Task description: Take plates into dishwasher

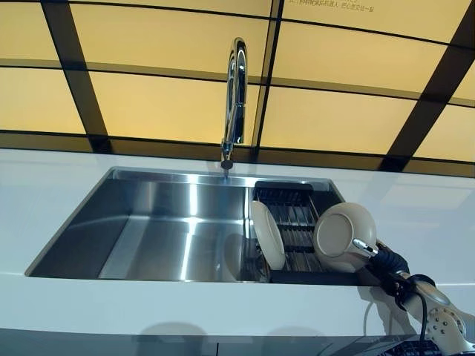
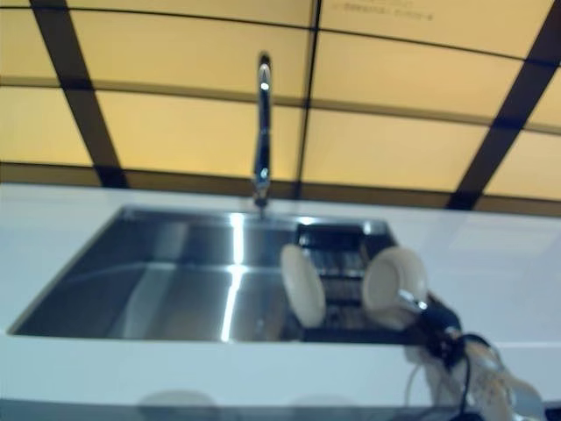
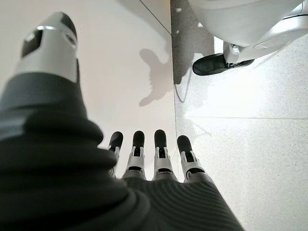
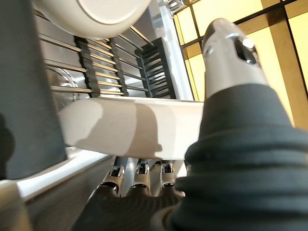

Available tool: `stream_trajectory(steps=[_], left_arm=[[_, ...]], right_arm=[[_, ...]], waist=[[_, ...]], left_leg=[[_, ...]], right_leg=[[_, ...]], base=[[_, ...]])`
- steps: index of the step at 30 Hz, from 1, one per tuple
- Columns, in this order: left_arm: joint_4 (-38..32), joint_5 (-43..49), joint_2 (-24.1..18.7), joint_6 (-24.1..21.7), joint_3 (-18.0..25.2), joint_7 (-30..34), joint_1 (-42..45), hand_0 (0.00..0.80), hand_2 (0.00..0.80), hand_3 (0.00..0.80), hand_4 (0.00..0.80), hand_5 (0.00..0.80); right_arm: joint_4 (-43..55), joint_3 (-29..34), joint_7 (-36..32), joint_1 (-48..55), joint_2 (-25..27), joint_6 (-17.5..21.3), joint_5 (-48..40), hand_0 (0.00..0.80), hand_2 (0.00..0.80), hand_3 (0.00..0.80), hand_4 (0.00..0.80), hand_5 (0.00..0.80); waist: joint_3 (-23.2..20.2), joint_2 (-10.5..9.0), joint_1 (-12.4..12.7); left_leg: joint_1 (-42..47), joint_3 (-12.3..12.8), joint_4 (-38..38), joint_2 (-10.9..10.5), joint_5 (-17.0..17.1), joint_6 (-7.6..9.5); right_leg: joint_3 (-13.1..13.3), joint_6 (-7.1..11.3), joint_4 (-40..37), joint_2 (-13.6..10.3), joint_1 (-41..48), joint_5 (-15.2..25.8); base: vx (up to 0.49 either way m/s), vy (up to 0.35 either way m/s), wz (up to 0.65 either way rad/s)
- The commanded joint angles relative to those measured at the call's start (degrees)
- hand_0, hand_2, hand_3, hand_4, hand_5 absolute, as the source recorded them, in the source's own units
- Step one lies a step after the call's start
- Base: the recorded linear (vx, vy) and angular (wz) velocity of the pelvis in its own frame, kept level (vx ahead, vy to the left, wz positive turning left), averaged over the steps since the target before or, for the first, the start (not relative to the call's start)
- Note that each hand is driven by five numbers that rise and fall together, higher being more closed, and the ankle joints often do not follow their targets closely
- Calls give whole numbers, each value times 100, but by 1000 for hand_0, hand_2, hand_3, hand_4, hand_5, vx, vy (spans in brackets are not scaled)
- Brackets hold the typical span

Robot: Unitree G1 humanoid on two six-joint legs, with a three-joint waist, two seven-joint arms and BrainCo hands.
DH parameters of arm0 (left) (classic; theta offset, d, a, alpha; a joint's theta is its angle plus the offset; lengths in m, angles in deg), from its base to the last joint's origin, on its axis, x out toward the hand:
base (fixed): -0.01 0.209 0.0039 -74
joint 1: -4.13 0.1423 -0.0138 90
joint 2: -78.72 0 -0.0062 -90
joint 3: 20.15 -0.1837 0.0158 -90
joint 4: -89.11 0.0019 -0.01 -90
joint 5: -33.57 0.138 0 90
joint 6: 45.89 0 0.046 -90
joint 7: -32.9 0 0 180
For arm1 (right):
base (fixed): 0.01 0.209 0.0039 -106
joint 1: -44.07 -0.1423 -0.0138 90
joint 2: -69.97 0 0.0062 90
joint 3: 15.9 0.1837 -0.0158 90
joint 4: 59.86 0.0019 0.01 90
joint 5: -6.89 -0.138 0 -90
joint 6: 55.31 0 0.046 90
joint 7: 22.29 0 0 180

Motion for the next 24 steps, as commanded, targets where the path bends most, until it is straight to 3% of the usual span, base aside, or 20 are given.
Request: stream_trajectory(steps=[1, 2, 4, 6, 7, 8, 24], left_arm=[[74, 13, -145, -169, -210, -72, -296, 0, 0, 0, 0, 0], [67, 18, -141, -163, -209, -75, -291, 0, 0, 0, 0, 0], [51, 21, -146, -143, -207, -73, -292, 0, 0, 0, 0, 0], [47, 16, -156, -135, -205, -71, -300, 0, 0, 0, 0, 0], [48, 20, -154, -138, -206, -72, -298, 0, 0, 0, 0, 0], [38, 29, -151, -129, -208, -74, -293, 0, 0, 0, 0, 0], [-76, -10, -178, -81, -222, -38, -272, 0, 0, 0, 0, 0]], right_arm=[[43, 9, 125, -654, -53, 183, -129, 94, 94, 94, 94, 94], [28, 16, 148, -674, -44, 164, -146, 411, 411, 411, 411, 411], [14, 20, 169, -692, -40, 141, -155, 411, 411, 411, 411, 411], [-50, 25, 197, -741, -33, 121, -148, 703, 703, 703, 703, 703], [-65, 24, 198, -748, -36, 127, -145, 725, 725, 725, 725, 725], [-87, 27, 220, -757, -42, 135, -143, 800, 800, 800, 800, 800], [-115, 70, 229, -805, -19, 242, -46, 800, 800, 800, 800, 800]], waist=[[45, -102, 158], [45, -102, 162], [43, -103, 166], [59, -102, 177], [61, -101, 179], [64, -102, 185], [113, -88, 207]], left_leg=[[-37, 193, 130, -310, -211, 400], [-38, 191, 131, -310, -208, 400], [-42, 185, 130, -312, -204, 401], [-39, 163, 127, -315, -202, 406], [-39, 159, 128, -316, -201, 407], [-41, 149, 130, -318, -200, 408], [-31, 120, 136, -310, -206, 406]], right_leg=[[-153, 186, 462, -84, -20, -183], [-157, 186, 462, -86, -19, -182], [-156, 183, 465, -84, -20, -183], [-162, 180, 477, -84, -18, -185], [-162, 179, 478, -85, -17, -186], [-164, 176, 482, -87, -17, -189], [-184, 175, 494, -90, 2, -201]], base=[[0, 0, 0], [0, 0, 0], [0, 0, 0], [0, 0, 0], [4, -1, 4], [3, 0, 5], [0, -1, 3]])
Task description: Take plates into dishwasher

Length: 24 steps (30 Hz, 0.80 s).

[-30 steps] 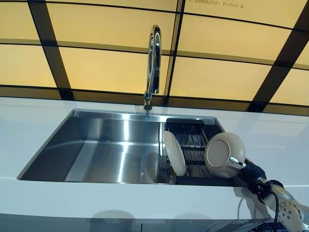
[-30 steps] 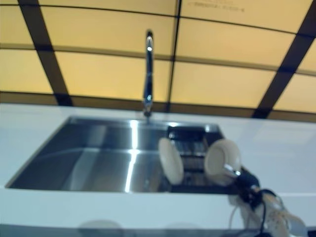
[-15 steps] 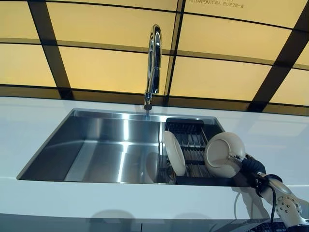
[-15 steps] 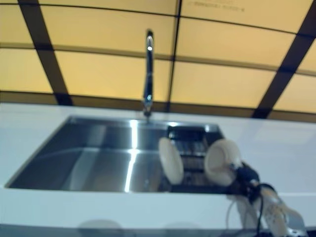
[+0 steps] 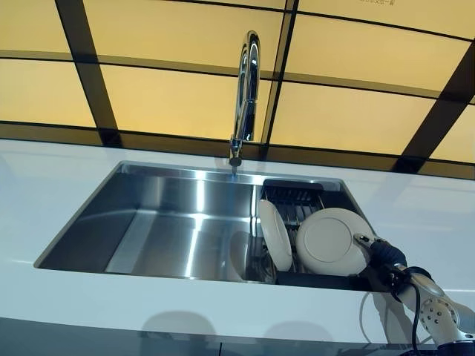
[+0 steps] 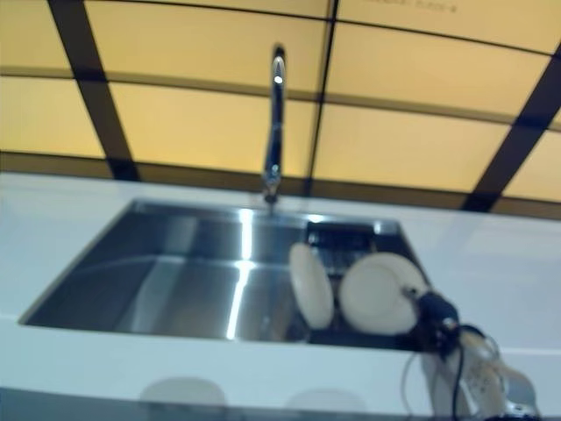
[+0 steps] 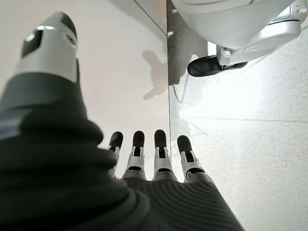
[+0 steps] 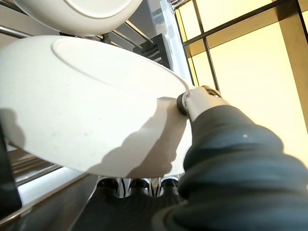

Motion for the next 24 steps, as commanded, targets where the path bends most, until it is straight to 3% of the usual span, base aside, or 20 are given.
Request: stream_trajectory(steps=[1, 7, 17, 24], left_arm=[[20, -10, -170, -81, -127, -49, -269, 0, 0, 0, 0, 0], [24, -4, -157, -89, -126, -51, -261, 0, 0, 0, 0, 0], [-30, -20, -154, -61, -79, -34, -254, 0, 0, 0, 0, 0], [-130, -14, -171, -16, -40, -53, -204, 0, 0, 0, 0, 0]], right_arm=[[134, 95, -34, -508, 72, 298, -42, 800, 800, 800, 800, 800], [299, 153, -34, -532, 103, 602, 131, 800, 800, 800, 800, 800], [828, 468, 576, -894, 472, 1552, 795, 800, 800, 800, 800, 800], [1101, 829, 1033, -1153, 1212, 1947, 1423, 800, 800, 800, 800, 800]], waist=[[-28, -88, 90], [-28, -83, 81], [-4, -70, 60], [-8, -74, 41]], left_leg=[[-42, 256, 132, -290, -227, 430], [-43, 254, 131, -289, -226, 423], [-54, 264, 144, -283, -246, 406], [-36, 273, 130, -278, -264, 411]], right_leg=[[-38, 174, 477, -81, -80, -161], [-35, 169, 475, -77, -86, -161], [-7, 173, 487, -75, -103, -171], [28, 182, 502, -74, -118, -176]], base=[[0, 0, 0], [0, 0, 0], [0, 0, 0], [0, 0, 0]])
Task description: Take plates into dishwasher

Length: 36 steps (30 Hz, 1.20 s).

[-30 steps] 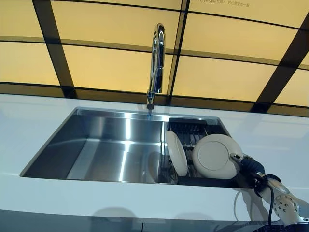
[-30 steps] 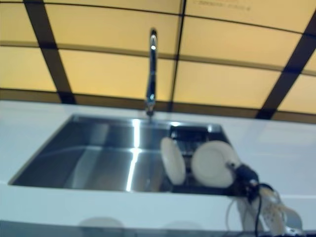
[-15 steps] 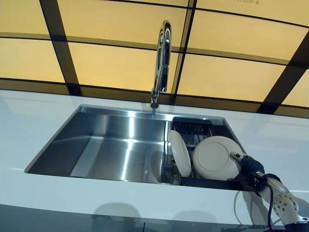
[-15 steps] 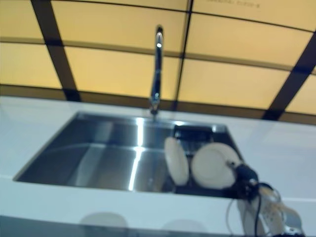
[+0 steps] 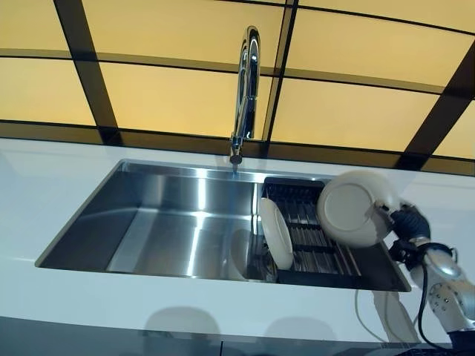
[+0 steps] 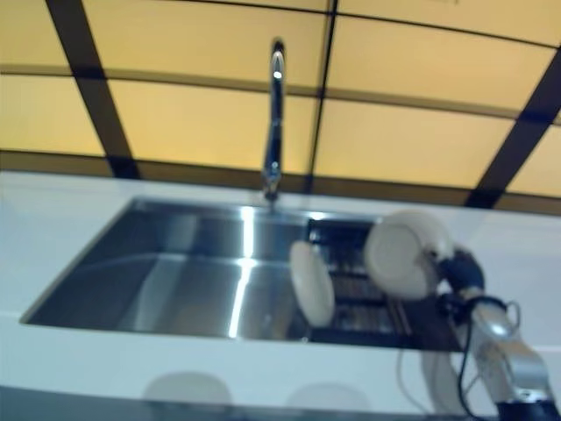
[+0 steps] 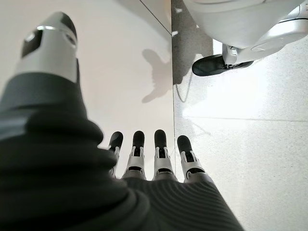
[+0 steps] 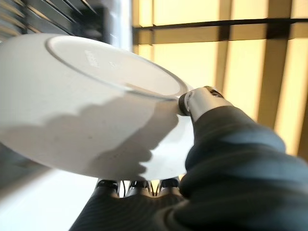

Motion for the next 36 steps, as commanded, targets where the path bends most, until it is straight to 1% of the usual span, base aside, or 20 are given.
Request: stream_trajectory(steps=[1, 4, 5, 6, 9, 11, 12, 16, 18, 22, 24, 25, 26, 27, 29, 30, 31, 33, 35, 36], left_arm=[[19, -10, -189, -33, -35, -46, -205, 0, 0, 0, 0, 0], [8, -16, -201, -22, -35, -28, -193, 0, 0, 0, 0, 0], [31, 0, -209, -28, -32, 4, -182, 0, 0, 0, 0, 0], [47, -3, -212, -38, -34, 13, -178, 0, 0, 0, 0, 0], [131, 21, -193, -127, -33, 59, -118, 0, 0, 0, 0, 0], [151, 37, -178, -155, -24, 64, -97, 0, 0, 0, 0, 0], [169, 42, -167, -183, -14, 82, -75, 0, 0, 0, 0, 0], [235, 48, -132, -289, 19, 98, -16, 0, 0, 0, 0, 0], [239, 82, -129, -291, 24, 107, -19, 0, 0, 0, 0, 0], [279, 211, -169, -332, -60, 108, -57, 0, 0, 0, 0, 0], [269, 261, -194, -285, -108, 113, -74, 0, 0, 0, 0, 0], [237, 309, -228, -239, -150, 93, -89, 0, 0, 0, 0, 0], [187, 283, -263, -178, -157, 73, -111, 0, 0, 0, 0, 0], [176, 254, -284, -148, -149, 70, -132, 0, 0, 0, 0, 0], [144, 250, -350, -92, -135, 84, -186, 0, 0, 0, 0, 0], [84, 176, -445, -31, -123, 103, -271, 0, 0, 0, 0, 0], [76, 160, -453, -24, -119, 102, -284, 0, 0, 0, 0, 0], [49, 43, -475, -43, -135, 67, -404, 0, 0, 0, 0, 0], [40, -39, -455, -53, -183, 33, -540, 0, 0, 0, 0, 0], [-4, -42, -441, -36, -193, 2, -574, 0, 0, 0, 0, 0]], right_arm=[[395, 546, 303, -743, 527, 709, 282, 800, 800, 800, 800, 800], [438, 678, 484, -839, 758, 875, 357, 800, 800, 800, 800, 800], [457, 765, 617, -881, 893, 1022, 522, 800, 800, 800, 800, 800], [463, 785, 657, -896, 940, 1047, 551, 800, 800, 800, 800, 800], [562, 1009, 981, -856, 1208, 1281, 1118, 800, 800, 800, 800, 800], [607, 1090, 1055, -798, 1271, 1304, 1327, 800, 800, 800, 800, 800], [726, 1276, 1116, -613, 1389, 1273, 1483, 800, 800, 800, 800, 800], [943, 1667, 1071, -98, 1423, 1291, 1564, 800, 800, 800, 800, 800], [990, 1800, 981, 142, 1357, 1374, 1573, 800, 800, 800, 800, 800], [1002, 1999, 828, 598, 1196, 1501, 1483, 800, 800, 800, 800, 800], [980, 2035, 728, 696, 1169, 1526, 1379, 800, 800, 800, 800, 800], [966, 2037, 650, 793, 1138, 1514, 1298, 800, 800, 800, 800, 800], [961, 1996, 568, 819, 1098, 1520, 1244, 800, 800, 800, 800, 800], [954, 1975, 530, 819, 1092, 1518, 1206, 800, 800, 800, 800, 800], [918, 1903, 464, 824, 1055, 1495, 1178, 800, 800, 800, 800, 800], [845, 1813, 351, 839, 1062, 1533, 962, 800, 800, 800, 800, 800], [835, 1803, 333, 835, 1062, 1536, 933, 800, 800, 800, 800, 800], [749, 1690, 212, 794, 1013, 1566, 841, 800, 800, 800, 800, 800], [704, 1497, 131, 676, 884, 1585, 842, 800, 800, 800, 800, 800], [714, 1394, 138, 613, 816, 1570, 894, 800, 800, 800, 800, 800]], waist=[[-125, -146, 40], [-149, -148, 28], [-170, -146, 15], [-180, -146, 11], [-242, -127, -25], [-264, -119, -38], [-285, -104, -86], [-304, -80, -202], [-284, -81, -271], [-165, -111, -436], [-140, -136, -475], [-92, -166, -527], [-45, -174, -556], [-26, -176, -571], [22, -182, -589], [66, -161, -577], [71, -155, -566], [69, -81, -520], [50, -17, -443], [36, -5, -395]], left_leg=[[-30, 272, 132, -278, -257, 397], [-24, 287, 134, -280, -267, 397], [-12, 300, 135, -281, -277, 396], [-13, 302, 136, -283, -278, 397], [-10, 316, 139, -304, -302, 409], [-18, 321, 152, -317, -310, 419], [-35, 345, 183, -329, -337, 433], [-60, 429, 267, -354, -398, 479], [-79, 466, 328, -373, -439, 514], [-128, 524, 437, -420, -491, 610], [-141, 572, 459, -428, -500, 618], [-121, 644, 451, -434, -508, 607], [-99, 707, 446, -418, -523, 590], [-84, 751, 427, -407, -525, 583], [-40, 899, 356, -374, -513, 558], [-49, 1162, 301, -274, -431, 558], [-54, 1198, 292, -259, -417, 559], [-153, 1398, 256, -151, -319, 589], [-268, 1534, 264, -76, -262, 614], [-340, 1599, 295, -47, -251, 609]], right_leg=[[26, 180, 505, -68, -106, -172], [36, 178, 498, -68, -101, -175], [45, 179, 503, -69, -101, -182], [52, 178, 498, -68, -100, -182], [86, 188, 494, -76, -112, -194], [102, 186, 495, -78, -119, -198], [142, 205, 529, -101, -165, -202], [269, 236, 614, -135, -263, -191], [345, 260, 694, -156, -335, -158], [578, 400, 1040, -244, -612, 82], [603, 450, 1095, -270, -697, 183], [569, 541, 1136, -311, -823, 376], [540, 588, 1187, -319, -936, 488], [501, 607, 1204, -322, -986, 519], [330, 655, 1300, -393, -1097, 666], [91, 667, 1541, -546, -1122, 741], [73, 662, 1604, -570, -1120, 734], [-56, 590, 1972, -720, -1063, 671], [-136, 532, 2258, -853, -958, 602], [-167, 537, 2331, -923, -836, 534]], base=[[0, 0, 0], [4, 10, 0], [0, 0, 0], [23, 41, 0], [18, 51, -1], [6, 59, -9], [0, 79, -14], [-10, 92, -13], [-36, 106, -17], [-40, 99, -30], [-31, 67, -39], [-70, 67, -39], [-78, 51, -36], [-84, 30, -55], [-133, 21, -78], [-178, 6, -73], [-223, 7, -110], [-229, 3, -88], [-246, -36, -50], [-240, -89, -62]])
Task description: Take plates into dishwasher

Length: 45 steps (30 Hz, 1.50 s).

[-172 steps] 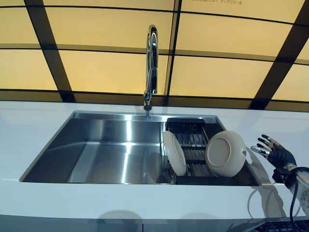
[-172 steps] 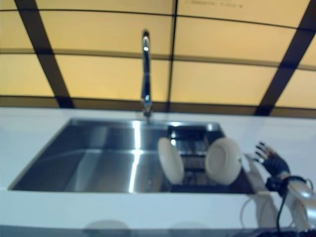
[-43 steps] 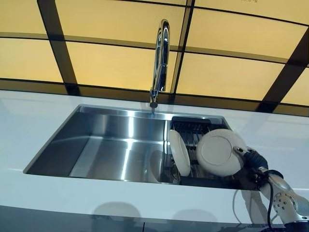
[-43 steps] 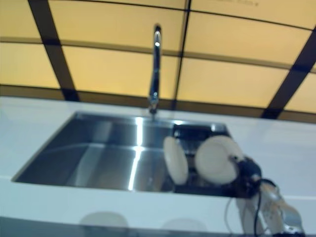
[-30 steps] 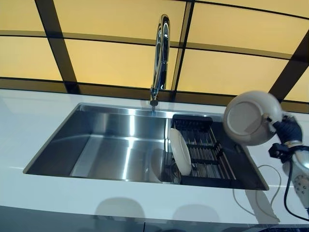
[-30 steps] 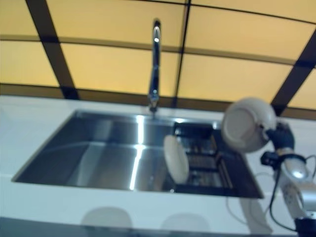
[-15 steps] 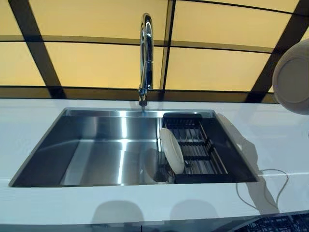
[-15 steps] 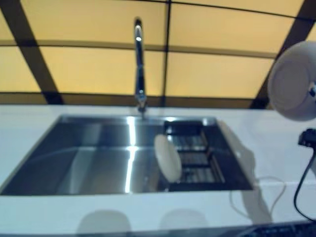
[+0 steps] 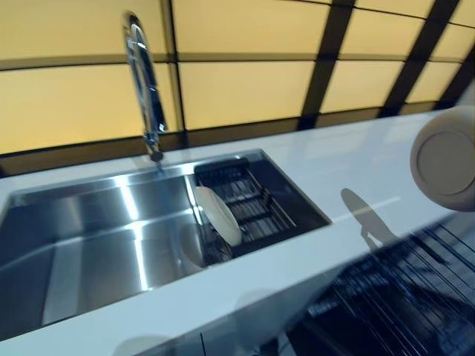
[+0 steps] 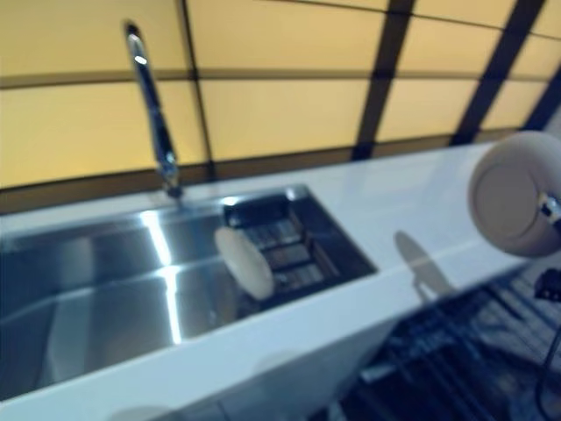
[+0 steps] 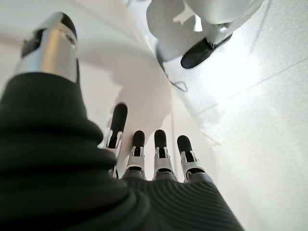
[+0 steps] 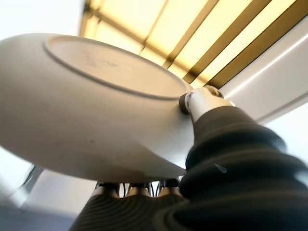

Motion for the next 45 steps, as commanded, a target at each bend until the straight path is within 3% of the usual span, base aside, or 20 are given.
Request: stream_trajectory(steps=[1, 5, 6, 7, 9, 12, 13, 15, 18, 19, 22, 23, 28, 33, 41, 45], left_arm=[[-278, -142, -233, -88, 65, -70, -435, 0, 0, 0, 0, 0], [-335, -154, -304, 58, 88, -109, -493, 0, 0, 0, 0, 0], [-361, -175, -352, 113, 123, -141, -479, 0, 0, 0, 0, 0], [-362, -170, -355, 122, 120, -137, -473, 0, 0, 0, 0, 0], [-387, -227, -423, 162, 193, -226, -484, 0, 0, 0, 0, 0], [-404, -127, -454, 187, 303, -287, -549, 0, 0, 0, 0, 0], [-434, -64, -434, 193, 298, -299, -625, 0, 0, 0, 0, 0], [-452, -18, -350, 63, 273, -267, -621, 0, 0, 0, 0, 0], [-505, 53, -120, -168, 180, -249, -574, 0, 0, 0, 0, 0], [-536, 57, -56, -185, 178, -248, -552, 0, 0, 0, 0, 0], [-521, 31, 101, -154, 182, -244, -507, 0, 0, 0, 0, 0], [-466, 56, 134, -138, 193, -236, -501, 0, 0, 0, 0, 0], [-276, 59, 186, -14, 157, -197, -525, 0, 0, 0, 0, 0], [-227, 69, 221, -62, 232, -151, -514, 0, 0, 0, 0, 0], [-371, 88, 333, -99, 154, -125, -552, 0, 0, 0, 0, 0], [-394, 92, 403, -93, 77, -171, -569, 0, 0, 0, 0, 0]], right_arm=[[267, -281, -118, -722, -198, 388, -11, 800, 800, 800, 800, 800], [229, -658, -367, -961, -354, 200, 184, 800, 800, 800, 800, 800], [205, -771, -485, -1013, -349, 151, 117, 800, 800, 800, 800, 800], [196, -782, -498, -1015, -344, 161, 109, 800, 800, 800, 800, 800], [127, -1012, -712, -1104, -389, 216, -51, 800, 800, 800, 800, 800], [139, -1114, -857, -1060, -397, 298, -112, 800, 800, 800, 800, 800], [206, -1112, -956, -916, -401, 321, -97, 800, 800, 800, 800, 800], [260, -1115, -1036, -812, -404, 308, 84, 800, 800, 800, 800, 800], [322, -1193, -1224, -758, -452, 145, 476, 800, 800, 800, 800, 800], [309, -1252, -1275, -789, -469, 116, 641, 800, 800, 800, 800, 800], [179, -1597, -1409, -1049, -551, -81, 939, 800, 800, 800, 800, 800], [126, -1696, -1438, -1122, -578, -142, 1021, 800, 800, 800, 800, 800], [65, -1996, -1331, -1222, -774, -262, 1513, 800, 800, 800, 800, 800], [205, -2102, -1308, -983, -920, -118, 2278, 800, 800, 800, 800, 800], [396, -2325, -902, -719, -1108, 238, 3546, 800, 800, 800, 800, 800], [407, -2574, -747, -742, -1275, 138, 3647, 800, 800, 800, 800, 800]], waist=[[-183, -264, 287], [-319, -397, 486], [-378, -466, 509], [-394, -483, 498], [-374, -591, 482], [-342, -615, 489], [-292, -630, 478], [-231, -609, 443], [-125, -561, 441], [-90, -520, 476], [-66, -447, 615], [-90, -409, 646], [-119, -271, 611], [-141, -167, 590], [-137, -103, 645], [-130, -86, 695]], left_leg=[[-339, -426, 314, -513, -302, 135], [-740, 96, 400, -398, -165, 127], [-842, 332, 398, -305, -79, 80], [-794, 232, 359, -350, -181, 39], [-1028, 495, 566, -120, -143, -58], [-1188, 596, 676, 161, 12, -229], [-1309, 522, 733, 341, 185, -424], [-1367, 452, 767, 415, 270, -515], [-1502, 156, 969, 402, 262, -584], [-1577, 95, 1037, 446, 350, -539], [-1547, -732, 956, 350, 339, -603], [-1511, -854, 877, 360, 368, -629], [-1318, -846, 576, 464, 521, -737], [-1276, -893, 496, 480, 571, -790], [-1271, -997, 485, 453, 587, -790], [-1268, -1053, 489, 443, 592, -784]], right_leg=[[127, 32, -279, -683, 710, 436], [-54, 168, -480, -824, 1466, 447], [-174, 161, -802, -680, 1677, 226], [-136, 212, -815, -682, 1728, 119], [-236, 129, -1197, -441, 1785, -258], [-343, 23, -1700, -185, 1975, -746], [-299, -90, -1980, -3, 2077, -899], [-223, -192, -2019, 98, 2038, -924], [-77, -357, -2023, 150, 1979, -951], [-38, -427, -2006, 180, 1894, -897], [211, -486, -1948, 146, 1775, -939], [244, -490, -1967, 146, 1730, -913], [92, -466, -1933, 92, 1636, -917], [-30, -427, -1881, 47, 1556, -926], [-123, -387, -1833, 4, 1568, -935], [-143, -370, -1824, -15, 1605, -939]], base=[[-253, -133, -65], [-286, -227, -86], [-143, -207, -104], [-208, -300, -122], [-253, -370, -112], [-218, -410, -84], [-164, -386, -60], [-162, -299, -37], [-170, -113, -12], [-201, 6, 8], [-91, 56, -5], [-36, 58, -21], [-4, 71, -1], [-14, 66, 10], [7, 33, 6], [0, 0, 0]])
